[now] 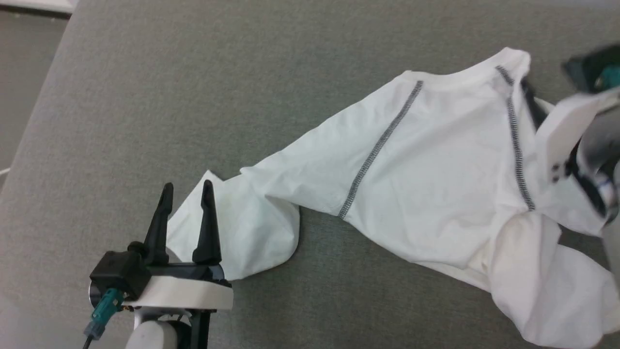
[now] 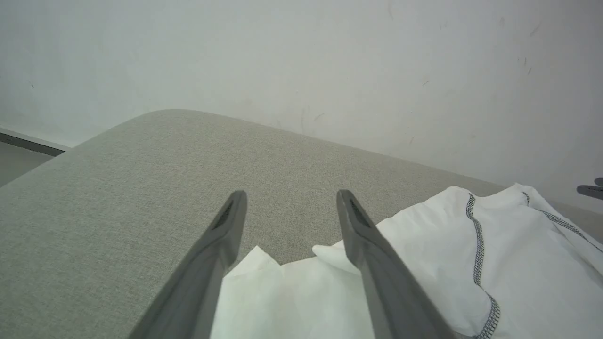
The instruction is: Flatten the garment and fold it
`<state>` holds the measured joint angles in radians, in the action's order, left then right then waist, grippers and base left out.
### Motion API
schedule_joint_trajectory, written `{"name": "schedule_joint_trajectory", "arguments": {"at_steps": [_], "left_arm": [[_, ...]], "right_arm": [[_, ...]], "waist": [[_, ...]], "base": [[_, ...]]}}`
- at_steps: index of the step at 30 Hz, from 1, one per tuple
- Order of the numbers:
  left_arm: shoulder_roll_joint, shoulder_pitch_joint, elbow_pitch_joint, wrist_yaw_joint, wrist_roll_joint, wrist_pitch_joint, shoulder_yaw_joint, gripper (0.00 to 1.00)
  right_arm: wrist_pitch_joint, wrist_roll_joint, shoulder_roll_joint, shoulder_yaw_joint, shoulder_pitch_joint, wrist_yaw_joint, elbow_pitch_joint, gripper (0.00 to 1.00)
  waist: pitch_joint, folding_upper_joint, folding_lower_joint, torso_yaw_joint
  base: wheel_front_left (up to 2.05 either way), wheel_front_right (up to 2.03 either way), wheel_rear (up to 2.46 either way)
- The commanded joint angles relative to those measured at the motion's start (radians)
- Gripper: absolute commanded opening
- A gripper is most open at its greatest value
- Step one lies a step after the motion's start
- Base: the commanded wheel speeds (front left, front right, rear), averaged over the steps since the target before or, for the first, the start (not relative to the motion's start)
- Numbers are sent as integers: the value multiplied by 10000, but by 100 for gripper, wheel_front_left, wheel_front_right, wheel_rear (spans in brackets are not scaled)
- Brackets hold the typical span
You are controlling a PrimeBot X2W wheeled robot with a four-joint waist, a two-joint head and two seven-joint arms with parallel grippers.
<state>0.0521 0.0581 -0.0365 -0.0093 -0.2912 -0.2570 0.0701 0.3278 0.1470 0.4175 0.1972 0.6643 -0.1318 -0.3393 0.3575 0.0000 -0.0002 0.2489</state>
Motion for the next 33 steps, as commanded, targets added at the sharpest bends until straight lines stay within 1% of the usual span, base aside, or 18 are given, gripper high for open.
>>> {"name": "schedule_joint_trajectory", "arguments": {"at_steps": [1,5,7,9,10,13,17,18,19,20,21,24,28,33], "left_arm": [[-18,-172,-28,-57,80,-47,-67,100],[-18,-382,-141,-51,92,-47,-196,100],[-18,-452,-207,-42,76,-47,-238,100],[-18,-474,-233,-44,53,-47,-244,100],[-18,-474,-233,-44,53,-47,-244,100],[-18,-393,-244,-57,-3,-47,-206,100],[-18,-212,-230,-95,-32,-47,-136,100],[-18,-170,-223,-107,-30,-47,-133,100],[-18,-128,-212,-120,-26,-47,-133,100],[-18,-95,-205,-129,-26,-47,-138,100],[-18,-72,-201,-132,-27,-47,-146,100],[-18,-55,-198,-108,-36,-47,-203,100],[-18,-90,-132,-78,-72,-47,-213,100],[-18,-157,-106,-38,-91,-47,-148,100]], "right_arm": [[427,304,-283,-245,-917,11,472,100],[2034,931,-603,-887,-2924,11,2372,100],[2831,925,-697,-1210,-3854,11,3364,100],[3453,960,-938,-1543,-4591,11,4076,100],[3453,960,-938,-1543,-4591,11,4076,100],[4031,712,-1146,-1707,-5212,11,4495,100],[4414,351,-1407,-1666,-5313,11,4202,100],[4446,207,-1380,-1595,-5255,11,4063,72],[4454,93,-1370,-1498,-5183,11,3956,39],[4417,36,-1461,-1510,-5097,11,3886,10],[4360,-44,-1521,-1517,-5007,11,3840,0],[4155,-176,-1623,-1542,-4760,11,3824,0],[3982,-312,-1499,-1767,-4667,11,4093,0],[4390,-392,-1389,-2397,-5318,11,4803,0]], "waist": [[-627,0,2,-593],[-715,0,2,-728],[-682,0,2,-768],[-625,0,2,-790],[-625,0,2,-790],[-503,0,2,-747],[-293,0,2,-635],[-235,0,2,-602],[-186,0,2,-579],[-147,0,2,-569],[-113,0,2,-564],[-70,0,2,-624],[-204,0,2,-764],[-452,0,2,-941]], "base": [[0,0,0],[0,0,0],[0,0,0],[0,0,0],[0,0,0],[0,0,0],[0,0,0],[0,0,0],[0,0,0],[0,0,0],[0,0,0],[0,0,0],[0,0,0],[0,0,0]]}}
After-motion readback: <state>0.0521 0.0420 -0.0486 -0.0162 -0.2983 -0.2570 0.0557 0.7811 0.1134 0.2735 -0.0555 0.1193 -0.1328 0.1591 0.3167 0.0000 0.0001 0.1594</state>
